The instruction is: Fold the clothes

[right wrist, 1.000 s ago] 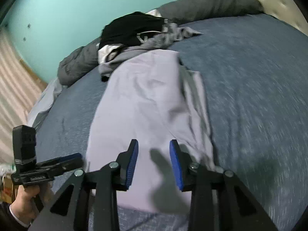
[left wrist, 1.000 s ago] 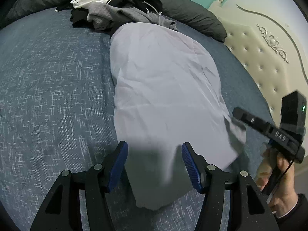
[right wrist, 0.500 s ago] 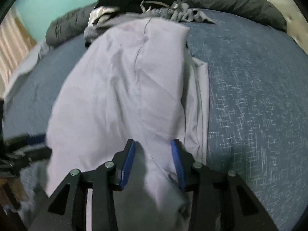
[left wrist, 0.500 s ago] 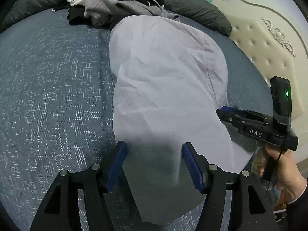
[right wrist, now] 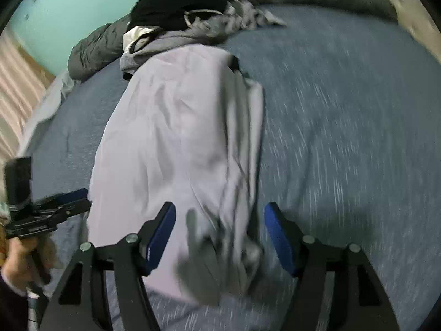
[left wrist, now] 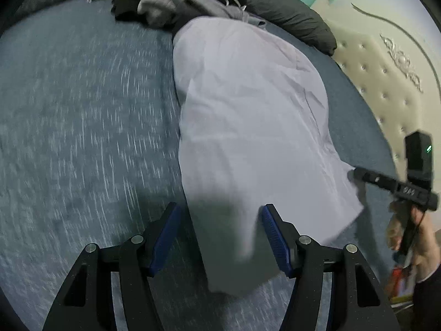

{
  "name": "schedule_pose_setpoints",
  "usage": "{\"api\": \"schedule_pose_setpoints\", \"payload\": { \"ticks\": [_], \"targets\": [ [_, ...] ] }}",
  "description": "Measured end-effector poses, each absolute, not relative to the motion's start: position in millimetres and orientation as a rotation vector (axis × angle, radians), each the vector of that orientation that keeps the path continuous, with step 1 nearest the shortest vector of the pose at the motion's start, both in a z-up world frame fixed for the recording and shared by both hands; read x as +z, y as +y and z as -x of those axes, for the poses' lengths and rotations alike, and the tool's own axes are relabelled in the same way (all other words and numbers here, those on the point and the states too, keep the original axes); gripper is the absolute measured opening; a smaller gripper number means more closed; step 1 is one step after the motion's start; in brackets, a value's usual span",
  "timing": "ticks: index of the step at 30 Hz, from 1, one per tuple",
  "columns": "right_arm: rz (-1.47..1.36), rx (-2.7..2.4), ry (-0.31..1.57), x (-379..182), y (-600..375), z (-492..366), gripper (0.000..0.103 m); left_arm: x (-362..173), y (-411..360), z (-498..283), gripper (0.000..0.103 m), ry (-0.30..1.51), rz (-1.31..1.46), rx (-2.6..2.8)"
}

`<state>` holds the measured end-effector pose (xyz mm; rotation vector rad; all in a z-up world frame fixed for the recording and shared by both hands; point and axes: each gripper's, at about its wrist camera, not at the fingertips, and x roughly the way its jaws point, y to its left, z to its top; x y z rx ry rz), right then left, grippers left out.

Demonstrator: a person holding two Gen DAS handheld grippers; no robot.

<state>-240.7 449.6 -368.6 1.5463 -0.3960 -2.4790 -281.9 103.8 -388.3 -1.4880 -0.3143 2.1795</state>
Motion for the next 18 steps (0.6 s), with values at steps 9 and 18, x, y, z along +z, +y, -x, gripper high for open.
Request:
{"api": "schedule_pose_setpoints", "payload": {
  "ticks": [9,18],
  "targets": [
    [-1.624,-2.388,-0.601,-391.4,453.3,213.8,0.073,-404.0,97.4,273.6,0.065,-0.402,1.561,2.102],
    [-1.729,-2.338,-0.52,-413.3,431.1,223.5,0.075,-412.8,107.2,277.3,0.066,-0.421,1.557,2.074]
  ]
}}
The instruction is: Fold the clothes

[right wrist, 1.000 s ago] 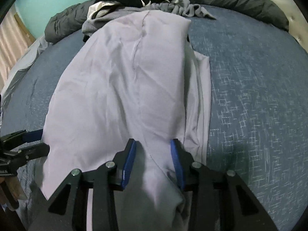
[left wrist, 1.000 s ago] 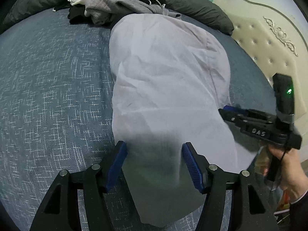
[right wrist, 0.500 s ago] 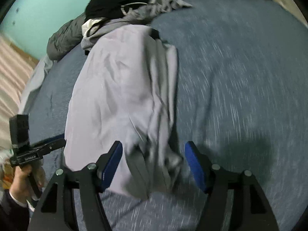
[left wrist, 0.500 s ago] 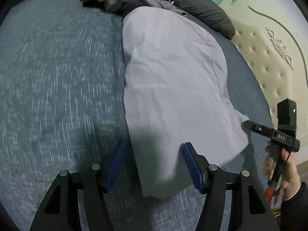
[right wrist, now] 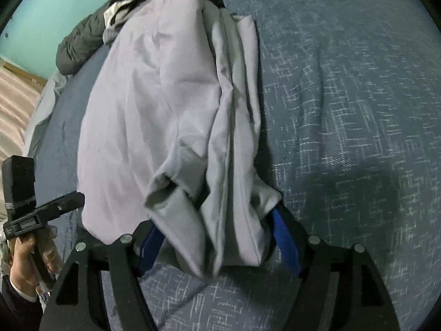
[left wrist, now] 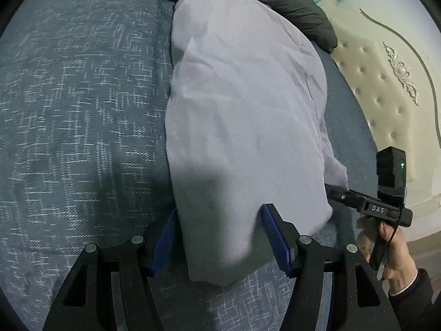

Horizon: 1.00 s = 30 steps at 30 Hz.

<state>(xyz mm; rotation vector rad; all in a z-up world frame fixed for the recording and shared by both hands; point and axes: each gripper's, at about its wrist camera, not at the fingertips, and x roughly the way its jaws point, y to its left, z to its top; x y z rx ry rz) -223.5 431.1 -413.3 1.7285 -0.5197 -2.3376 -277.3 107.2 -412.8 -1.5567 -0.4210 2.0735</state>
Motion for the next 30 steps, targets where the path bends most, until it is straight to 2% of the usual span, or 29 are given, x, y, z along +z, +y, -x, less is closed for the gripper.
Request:
{"api": "schedule_pose_setpoints", "payload": {
  "ticks": [4,5,6,7,8,10,15,21,23,25,28,30],
  "targets": [
    [-1.714,-2.321,-0.57,-414.2,434.4,225.2,0.075,-410.3,111.6,275.8,0.064,-0.4,1.54,2.09],
    [-1.711,-2.325,-0.576,-413.0,434.4,224.3,0.072,-408.3,113.6,274.7,0.062,-0.389,1.532,2.096],
    [-1.699,-2.327,-0.572,-411.1,433.4,223.1,0.068,-406.3,115.9,273.8,0.06,-0.378,1.524,2.101],
    [-1.688,-2.318,-0.575,-409.7,432.2,222.2,0.056,-404.9,116.3,273.5,0.06,-0.371,1.519,2.104],
    [-1.679,-2.306,-0.581,-408.4,430.9,221.5,0.049,-403.8,116.3,273.4,0.06,-0.365,1.514,2.106],
    [-1.672,-2.307,-0.558,-404.4,428.0,220.2,0.045,-406.2,116.2,274.2,0.06,-0.365,1.519,2.105],
    [-1.671,-2.294,-0.569,-404.8,425.9,215.9,0.045,-413.4,118.5,277.1,0.065,-0.373,1.523,2.099],
    [-1.66,-2.303,-0.535,-410.0,422.7,220.0,0.044,-412.2,121.5,274.5,0.063,-0.325,1.498,2.12],
    [-1.639,-2.318,-0.519,-409.8,423.1,222.6,0.032,-406.5,123.5,270.4,0.061,-0.294,1.478,2.145],
    [-1.613,-2.339,-0.5,-404.6,422.8,223.2,0.026,-403.1,125.5,267.0,0.06,-0.268,1.462,2.161],
    [-1.579,-2.361,-0.449,-397.9,422.6,221.6,0.024,-408.8,123.5,268.0,0.061,-0.299,1.473,2.151],
    [-1.586,-2.341,-0.478,-404.9,427.2,222.4,0.024,-412.5,122.6,268.5,0.062,-0.318,1.473,2.148]
  ]
}}
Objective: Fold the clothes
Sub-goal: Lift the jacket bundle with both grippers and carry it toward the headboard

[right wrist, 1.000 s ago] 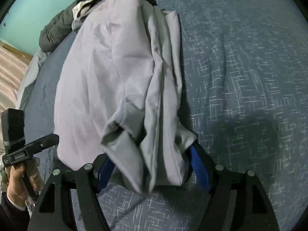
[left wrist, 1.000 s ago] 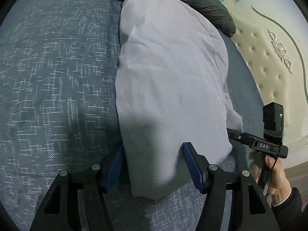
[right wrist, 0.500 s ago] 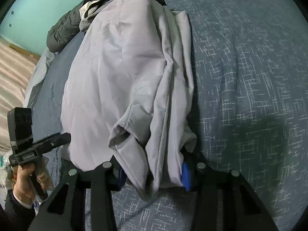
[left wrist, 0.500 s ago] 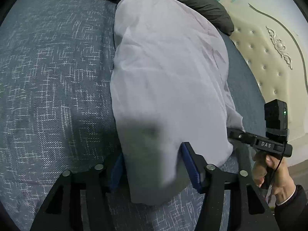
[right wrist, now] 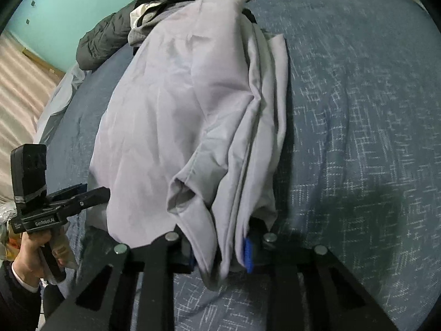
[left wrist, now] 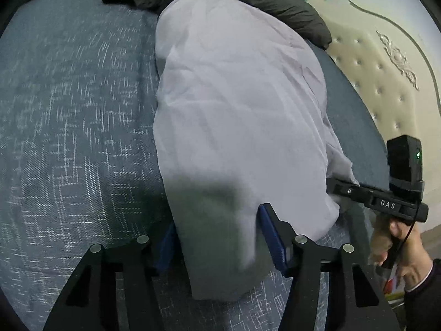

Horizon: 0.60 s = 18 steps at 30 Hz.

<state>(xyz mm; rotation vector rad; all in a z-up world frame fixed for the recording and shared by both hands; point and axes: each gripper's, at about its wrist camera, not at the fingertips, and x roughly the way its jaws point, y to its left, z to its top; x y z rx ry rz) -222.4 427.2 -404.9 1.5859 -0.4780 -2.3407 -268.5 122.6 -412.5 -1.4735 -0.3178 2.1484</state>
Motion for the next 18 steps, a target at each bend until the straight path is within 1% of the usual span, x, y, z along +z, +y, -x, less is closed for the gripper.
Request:
{"api": "schedule_pose_setpoints", "payload": {
  "ticks": [4,5,6,8,9,12,18],
  "targets": [
    [-1.582,-2.328,-0.546,-413.9,424.1,231.7,0.025,-406.3,129.3,263.3,0.061,-0.238,1.44,2.186],
    [-1.57,-2.334,-0.543,-412.4,422.6,231.7,0.025,-402.5,130.5,261.2,0.056,-0.218,1.425,2.2],
    [-1.557,-2.34,-0.541,-411.0,421.2,231.7,0.024,-397.3,132.4,258.9,0.048,-0.2,1.409,2.213],
    [-1.515,-2.36,-0.519,-403.0,421.4,226.8,0.018,-386.2,136.4,254.3,0.039,-0.165,1.376,2.238],
    [-1.487,-2.374,-0.501,-396.7,422.9,222.3,0.017,-379.5,138.6,252.7,0.036,-0.153,1.36,2.245],
    [-1.411,-2.414,-0.425,-373.5,423.5,214.1,0.014,-358.4,145.1,248.3,0.032,-0.119,1.311,2.262],
    [-1.325,-2.485,-0.316,-325.5,429.3,215.9,0.013,-312.5,171.7,246.8,0.029,-0.089,1.211,2.28]
  ]
}}
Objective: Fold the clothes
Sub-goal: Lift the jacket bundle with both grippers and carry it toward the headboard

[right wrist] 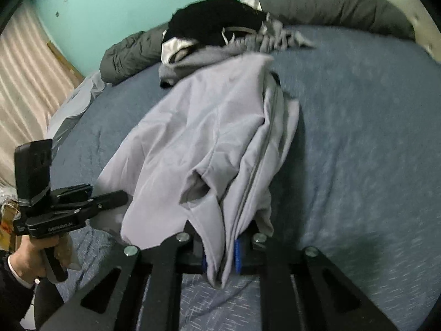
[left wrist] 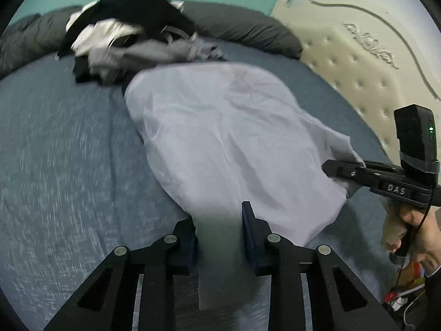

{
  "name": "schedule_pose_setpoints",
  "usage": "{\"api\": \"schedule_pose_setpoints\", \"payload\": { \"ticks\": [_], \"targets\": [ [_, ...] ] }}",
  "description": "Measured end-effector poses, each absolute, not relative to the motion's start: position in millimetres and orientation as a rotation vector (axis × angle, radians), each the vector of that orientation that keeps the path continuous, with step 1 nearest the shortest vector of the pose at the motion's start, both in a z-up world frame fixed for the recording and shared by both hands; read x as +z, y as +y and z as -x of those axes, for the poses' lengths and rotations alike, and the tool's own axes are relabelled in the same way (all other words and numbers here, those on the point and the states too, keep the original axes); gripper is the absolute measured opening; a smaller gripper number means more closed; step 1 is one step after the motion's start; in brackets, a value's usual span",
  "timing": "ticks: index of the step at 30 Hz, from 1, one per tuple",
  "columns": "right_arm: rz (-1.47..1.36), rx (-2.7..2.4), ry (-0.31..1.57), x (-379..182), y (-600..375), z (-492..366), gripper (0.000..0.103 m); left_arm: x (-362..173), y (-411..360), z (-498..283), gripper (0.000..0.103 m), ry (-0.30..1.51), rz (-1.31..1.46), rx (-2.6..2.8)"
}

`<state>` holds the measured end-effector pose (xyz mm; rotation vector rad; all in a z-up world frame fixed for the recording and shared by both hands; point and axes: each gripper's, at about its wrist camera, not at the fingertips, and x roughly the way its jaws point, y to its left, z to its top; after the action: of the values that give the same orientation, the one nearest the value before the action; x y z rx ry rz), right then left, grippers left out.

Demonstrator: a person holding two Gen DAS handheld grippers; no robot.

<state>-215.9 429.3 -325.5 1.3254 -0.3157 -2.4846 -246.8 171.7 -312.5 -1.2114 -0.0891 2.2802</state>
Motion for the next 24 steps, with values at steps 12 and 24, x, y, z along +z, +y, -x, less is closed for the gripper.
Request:
{"api": "schedule_pose_setpoints", "payload": {
  "ticks": [12,24],
  "targets": [
    [-1.251,-2.61,-0.166,-239.1,495.1,199.0,0.011,-246.6,275.7,255.1,0.029,-0.049,1.105,2.214],
    [-1.175,-2.763,-0.066,-162.4,595.9,164.9,0.011,-185.7,406.9,257.8,0.029,0.025,0.979,2.14]
  ]
}}
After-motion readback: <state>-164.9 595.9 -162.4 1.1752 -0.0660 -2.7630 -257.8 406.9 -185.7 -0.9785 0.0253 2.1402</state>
